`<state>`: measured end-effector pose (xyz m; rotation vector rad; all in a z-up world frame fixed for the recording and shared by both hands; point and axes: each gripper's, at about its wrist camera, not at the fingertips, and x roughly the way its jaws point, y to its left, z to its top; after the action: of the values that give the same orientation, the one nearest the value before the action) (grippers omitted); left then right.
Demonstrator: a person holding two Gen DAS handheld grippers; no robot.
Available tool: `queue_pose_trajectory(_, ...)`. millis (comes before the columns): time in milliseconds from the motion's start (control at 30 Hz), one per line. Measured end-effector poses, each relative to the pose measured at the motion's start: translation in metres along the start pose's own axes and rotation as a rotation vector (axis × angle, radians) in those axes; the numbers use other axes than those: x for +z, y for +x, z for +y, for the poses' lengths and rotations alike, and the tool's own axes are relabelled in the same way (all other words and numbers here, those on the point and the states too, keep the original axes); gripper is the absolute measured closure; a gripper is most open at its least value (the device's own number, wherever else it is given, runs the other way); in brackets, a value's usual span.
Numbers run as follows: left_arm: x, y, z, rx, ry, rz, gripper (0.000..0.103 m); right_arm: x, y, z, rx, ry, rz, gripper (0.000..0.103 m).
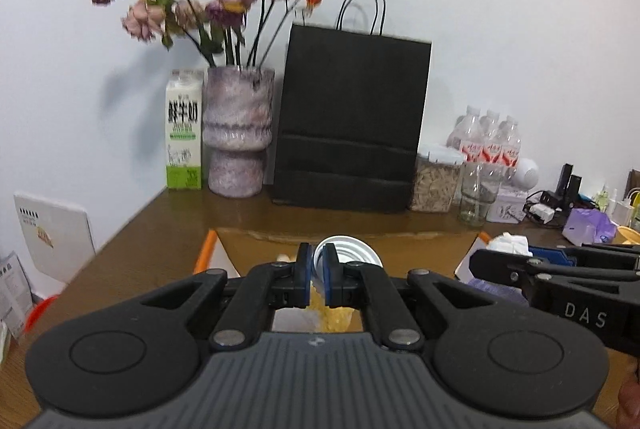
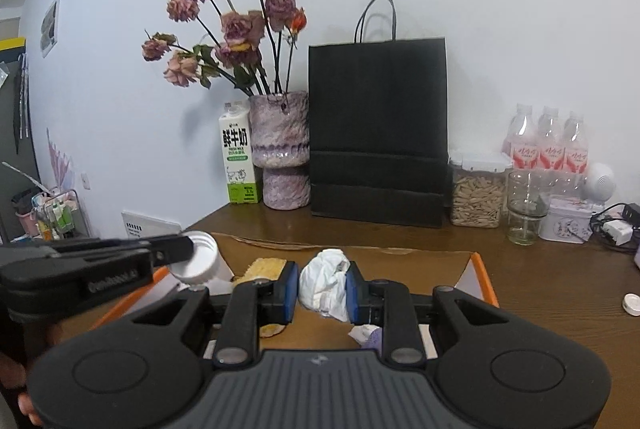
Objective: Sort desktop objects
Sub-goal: 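Carry the cap and tissue into the cardboard box and open both tools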
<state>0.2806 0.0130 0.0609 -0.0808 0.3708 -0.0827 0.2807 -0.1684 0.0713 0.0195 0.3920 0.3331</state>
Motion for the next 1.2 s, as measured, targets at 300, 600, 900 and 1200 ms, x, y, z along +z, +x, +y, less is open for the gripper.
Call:
queue_pose_trajectory(300, -0.024, 0.025, -0.007, 0.029, 0.071, 0.069, 0.097, -0.023, 0.025, -0.016, -0.014, 0.021, 0.069, 0.080)
queue_pose_trajectory(600, -0.033, 0.032, -0.010, 0.030, 0.091, 0.104, 0.096, -0.031, 0.037, -0.023, -0.030, 0.030, 0.110, 0.080)
queue_pose_trajectory(900, -0.033, 0.020, -0.008, 0.050, 0.085, 0.068, 0.042, -0.031, 0.024, -0.020, -0.047, 0.028, 0.078, 0.031)
queue_pose_trajectory(1200, -0.028, -0.010, -0.010, 0.115, 0.071, -0.061, 0.000, -0.021, -0.012, -0.024, -0.089, 0.043, -0.039, 0.000)
